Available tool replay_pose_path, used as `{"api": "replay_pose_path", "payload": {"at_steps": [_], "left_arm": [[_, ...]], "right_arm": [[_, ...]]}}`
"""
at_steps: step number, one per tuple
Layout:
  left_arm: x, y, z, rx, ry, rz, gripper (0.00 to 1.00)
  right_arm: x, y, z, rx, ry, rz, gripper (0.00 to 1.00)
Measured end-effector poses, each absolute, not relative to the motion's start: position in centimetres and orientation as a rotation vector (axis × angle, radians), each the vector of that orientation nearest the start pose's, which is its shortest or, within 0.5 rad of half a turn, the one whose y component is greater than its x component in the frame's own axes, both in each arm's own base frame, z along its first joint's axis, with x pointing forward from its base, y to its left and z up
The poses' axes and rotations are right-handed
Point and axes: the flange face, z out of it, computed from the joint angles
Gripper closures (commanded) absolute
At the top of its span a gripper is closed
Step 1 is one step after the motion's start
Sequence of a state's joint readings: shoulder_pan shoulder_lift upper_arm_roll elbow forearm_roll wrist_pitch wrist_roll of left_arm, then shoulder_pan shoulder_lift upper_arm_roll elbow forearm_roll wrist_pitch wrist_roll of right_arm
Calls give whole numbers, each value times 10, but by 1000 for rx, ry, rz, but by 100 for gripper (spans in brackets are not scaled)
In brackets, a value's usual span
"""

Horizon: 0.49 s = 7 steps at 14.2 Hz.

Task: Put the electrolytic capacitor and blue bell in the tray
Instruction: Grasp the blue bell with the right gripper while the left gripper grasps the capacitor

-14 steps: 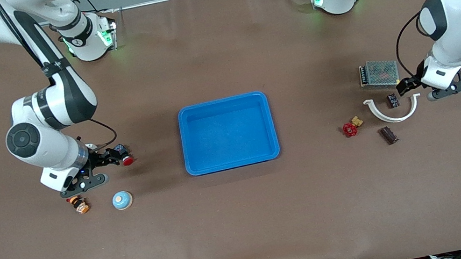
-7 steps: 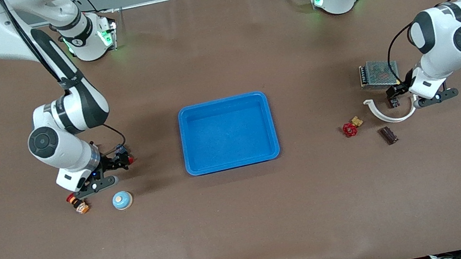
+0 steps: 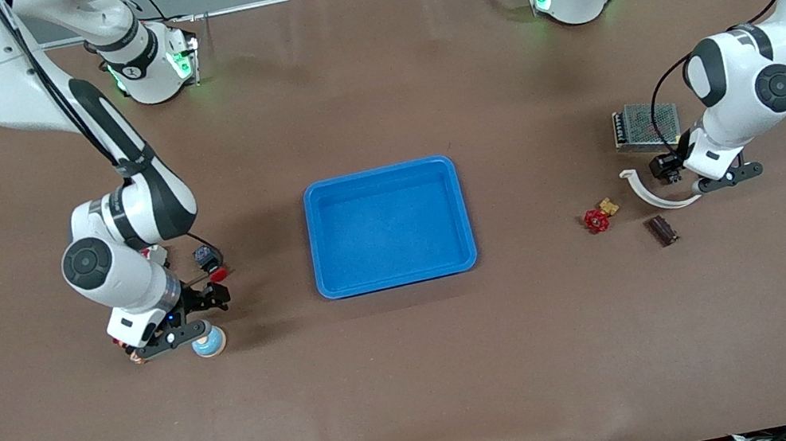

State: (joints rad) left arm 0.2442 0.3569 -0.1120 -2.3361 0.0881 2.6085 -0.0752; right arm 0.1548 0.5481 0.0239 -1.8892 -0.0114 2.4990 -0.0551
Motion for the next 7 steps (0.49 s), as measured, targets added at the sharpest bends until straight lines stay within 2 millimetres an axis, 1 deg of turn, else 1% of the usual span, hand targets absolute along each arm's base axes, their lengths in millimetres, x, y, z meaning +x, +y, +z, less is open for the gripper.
{"api": "replay_pose_path", "payload": {"at_steps": [1,2,4,7], "left_arm": [[505,63,176,-3133,-212,128,94],[506,63,176,-3133,-212,126,100],[509,63,178,-3133,-212,114,100],[518,63,189,-3131,-209,96,100]], "right_arm": [[637,112,211,-3107,-398,-97,0],[643,110,204,-3105,-426,-98,0],[652,105,192,-3104,-459,-101,0],[657,96,183,-3098,-522,-131,0]]}}
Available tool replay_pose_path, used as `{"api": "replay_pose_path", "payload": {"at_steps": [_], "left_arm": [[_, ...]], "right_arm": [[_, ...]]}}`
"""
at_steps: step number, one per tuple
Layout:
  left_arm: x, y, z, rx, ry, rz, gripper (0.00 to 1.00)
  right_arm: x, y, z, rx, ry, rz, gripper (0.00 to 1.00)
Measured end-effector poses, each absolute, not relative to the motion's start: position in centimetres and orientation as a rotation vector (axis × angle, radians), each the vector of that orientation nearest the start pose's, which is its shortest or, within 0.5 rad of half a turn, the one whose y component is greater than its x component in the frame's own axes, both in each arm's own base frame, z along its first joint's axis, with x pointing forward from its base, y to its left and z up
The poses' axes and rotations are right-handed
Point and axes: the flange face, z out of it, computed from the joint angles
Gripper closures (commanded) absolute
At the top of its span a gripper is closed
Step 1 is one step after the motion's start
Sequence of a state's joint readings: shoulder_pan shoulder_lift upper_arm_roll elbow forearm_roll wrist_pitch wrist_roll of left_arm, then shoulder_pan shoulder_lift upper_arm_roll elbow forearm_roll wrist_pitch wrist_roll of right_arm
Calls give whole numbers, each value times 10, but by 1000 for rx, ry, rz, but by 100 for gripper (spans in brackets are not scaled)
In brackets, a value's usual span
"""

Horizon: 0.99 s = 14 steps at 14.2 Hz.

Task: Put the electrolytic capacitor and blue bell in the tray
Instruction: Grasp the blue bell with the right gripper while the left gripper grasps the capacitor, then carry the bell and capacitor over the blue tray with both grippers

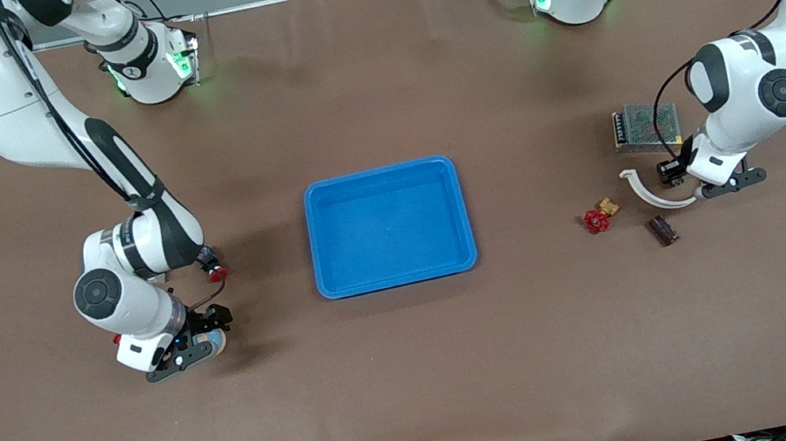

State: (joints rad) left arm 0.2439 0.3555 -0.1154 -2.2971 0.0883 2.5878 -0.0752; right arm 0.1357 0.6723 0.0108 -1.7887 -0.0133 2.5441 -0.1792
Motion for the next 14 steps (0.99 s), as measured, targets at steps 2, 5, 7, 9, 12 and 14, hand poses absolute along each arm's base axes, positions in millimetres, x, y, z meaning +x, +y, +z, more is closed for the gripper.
{"api": "replay_pose_path", "payload": {"at_steps": [2,5,7,9,12,14], "left_arm": [[527,60,210,-3125,-195,131,100],[543,41,254,-3114,-165,205,100],[554,17,284,-3101,-204,250,100],[563,-17,308,-3085,-265,287,100],[571,-71,328,-3073,-379,271,100],[572,-118,332,-3065,-470,251,100]], "right_arm": [[658,87,178,-3093,-560,-146,0],[659,82,172,-3092,-573,-149,0],[658,83,172,-3090,-579,-148,0],[658,86,172,-3087,-585,-148,22],[658,88,173,-3085,-588,-150,54],[659,89,174,-3084,-590,-152,58]]}}
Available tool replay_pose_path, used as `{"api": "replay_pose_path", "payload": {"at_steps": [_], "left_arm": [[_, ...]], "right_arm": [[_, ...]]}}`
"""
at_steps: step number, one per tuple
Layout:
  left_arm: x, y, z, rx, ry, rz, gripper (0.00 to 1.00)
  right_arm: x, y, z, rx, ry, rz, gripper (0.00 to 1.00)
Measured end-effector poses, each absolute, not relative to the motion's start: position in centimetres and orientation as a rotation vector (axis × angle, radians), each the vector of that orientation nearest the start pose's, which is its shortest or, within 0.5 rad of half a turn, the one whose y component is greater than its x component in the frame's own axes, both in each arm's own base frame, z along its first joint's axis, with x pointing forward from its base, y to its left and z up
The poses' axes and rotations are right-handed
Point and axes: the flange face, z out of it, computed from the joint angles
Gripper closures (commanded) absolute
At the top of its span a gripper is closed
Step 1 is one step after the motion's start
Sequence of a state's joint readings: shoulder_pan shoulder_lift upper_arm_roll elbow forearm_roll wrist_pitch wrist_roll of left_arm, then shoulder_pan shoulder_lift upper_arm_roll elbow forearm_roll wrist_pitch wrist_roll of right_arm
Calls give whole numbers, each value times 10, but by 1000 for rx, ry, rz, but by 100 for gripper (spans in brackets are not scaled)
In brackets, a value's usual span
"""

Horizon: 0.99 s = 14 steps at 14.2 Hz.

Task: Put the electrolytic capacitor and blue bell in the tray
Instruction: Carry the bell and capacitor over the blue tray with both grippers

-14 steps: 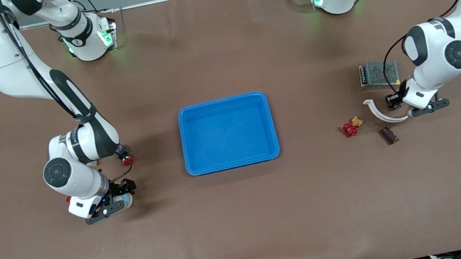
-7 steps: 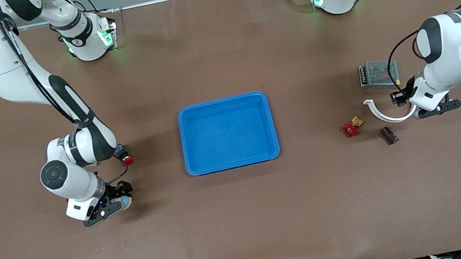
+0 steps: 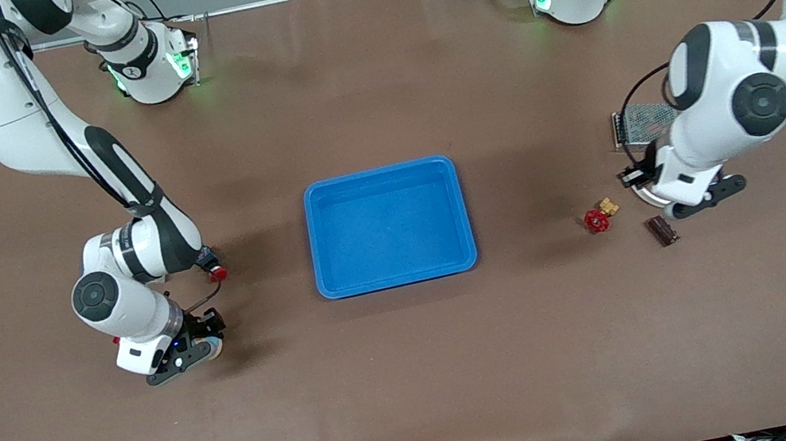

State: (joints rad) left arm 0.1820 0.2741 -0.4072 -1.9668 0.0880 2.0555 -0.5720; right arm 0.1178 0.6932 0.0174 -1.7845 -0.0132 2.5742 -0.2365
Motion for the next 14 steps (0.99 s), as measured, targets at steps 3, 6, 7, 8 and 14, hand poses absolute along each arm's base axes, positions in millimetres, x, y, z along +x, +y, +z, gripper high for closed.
{"api": "replay_pose_path", "payload": {"at_steps": [3,6,7,8,14], "left_arm": [[565,-191,333,-3051,-549,236,100],[552,-244,333,-3037,-613,232,100],[546,-262,331,-3030,-632,232,100],[539,-283,329,-3022,-652,235,100],[510,-386,295,-3002,-856,246,100]], "right_arm": [[663,88,178,-3086,-586,-148,61],[672,91,194,-3078,-571,-28,60],[677,92,205,-3067,-546,23,60],[682,95,219,-3051,-518,67,60],[671,174,300,-3068,-229,147,60]]}}
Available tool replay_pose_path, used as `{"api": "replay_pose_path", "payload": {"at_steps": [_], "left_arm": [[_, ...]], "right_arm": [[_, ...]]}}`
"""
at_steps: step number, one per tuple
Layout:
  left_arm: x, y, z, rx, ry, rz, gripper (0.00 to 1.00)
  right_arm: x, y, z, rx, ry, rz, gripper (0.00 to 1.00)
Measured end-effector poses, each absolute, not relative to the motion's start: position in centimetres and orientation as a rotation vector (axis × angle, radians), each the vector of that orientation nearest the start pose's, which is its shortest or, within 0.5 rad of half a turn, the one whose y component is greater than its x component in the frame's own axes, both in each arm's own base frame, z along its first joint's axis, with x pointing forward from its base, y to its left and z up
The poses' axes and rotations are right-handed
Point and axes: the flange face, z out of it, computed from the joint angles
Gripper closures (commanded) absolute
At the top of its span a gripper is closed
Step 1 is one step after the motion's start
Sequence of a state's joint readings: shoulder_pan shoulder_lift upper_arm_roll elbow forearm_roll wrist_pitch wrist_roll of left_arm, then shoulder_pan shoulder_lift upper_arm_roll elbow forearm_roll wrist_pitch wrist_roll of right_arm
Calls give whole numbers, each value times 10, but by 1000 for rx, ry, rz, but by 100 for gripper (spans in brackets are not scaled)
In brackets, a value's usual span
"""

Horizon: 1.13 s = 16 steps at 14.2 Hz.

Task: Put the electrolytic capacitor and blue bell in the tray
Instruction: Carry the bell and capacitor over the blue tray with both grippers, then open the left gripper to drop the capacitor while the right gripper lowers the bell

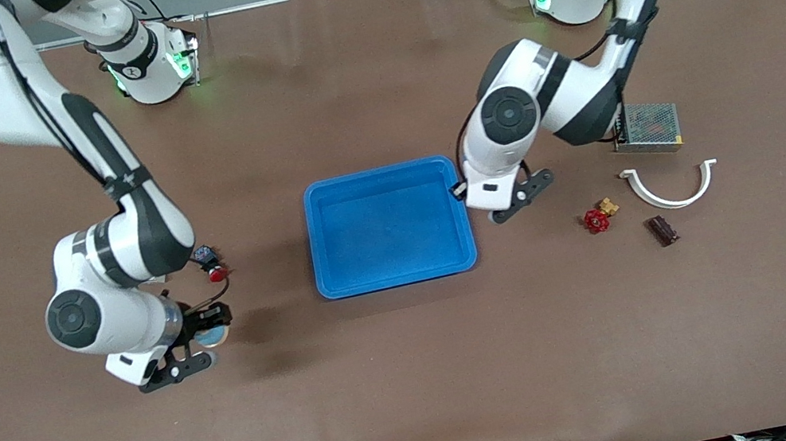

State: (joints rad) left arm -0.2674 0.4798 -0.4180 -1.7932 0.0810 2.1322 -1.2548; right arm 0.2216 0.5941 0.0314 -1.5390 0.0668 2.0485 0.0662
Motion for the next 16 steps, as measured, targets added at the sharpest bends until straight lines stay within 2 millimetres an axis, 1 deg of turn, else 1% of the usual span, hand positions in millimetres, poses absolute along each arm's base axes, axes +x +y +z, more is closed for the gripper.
{"api": "replay_pose_path", "payload": {"at_steps": [2,3,6,7,9,10,11,12,13,14,16], "left_arm": [[503,-404,280,-2994,-943,248,100],[499,-413,273,-2981,-1000,251,100],[486,-435,250,-2939,-1145,267,100],[481,-439,240,-2914,-1178,283,100],[475,-441,216,-2862,-1227,319,100],[474,-440,205,-2835,-1248,337,94],[473,-438,194,-2811,-1267,352,77],[472,-437,186,-2793,-1280,364,52],[472,-436,180,-2779,-1293,371,17],[473,-435,178,-2773,-1304,373,0],[479,-434,182,-2775,-1323,365,0]], "right_arm": [[653,223,318,-3083,-122,150,60],[644,248,322,-3088,-81,149,60],[613,310,321,-3101,25,154,60],[602,329,320,-3105,58,156,60],[579,368,318,-3112,109,160,60],[566,386,316,-3114,130,157,60],[553,403,312,-3115,140,152,60],[538,418,305,-3117,137,148,60],[525,428,295,-3120,130,146,60],[516,432,285,-3123,126,147,60],[504,431,266,-3127,117,146,60]]}}
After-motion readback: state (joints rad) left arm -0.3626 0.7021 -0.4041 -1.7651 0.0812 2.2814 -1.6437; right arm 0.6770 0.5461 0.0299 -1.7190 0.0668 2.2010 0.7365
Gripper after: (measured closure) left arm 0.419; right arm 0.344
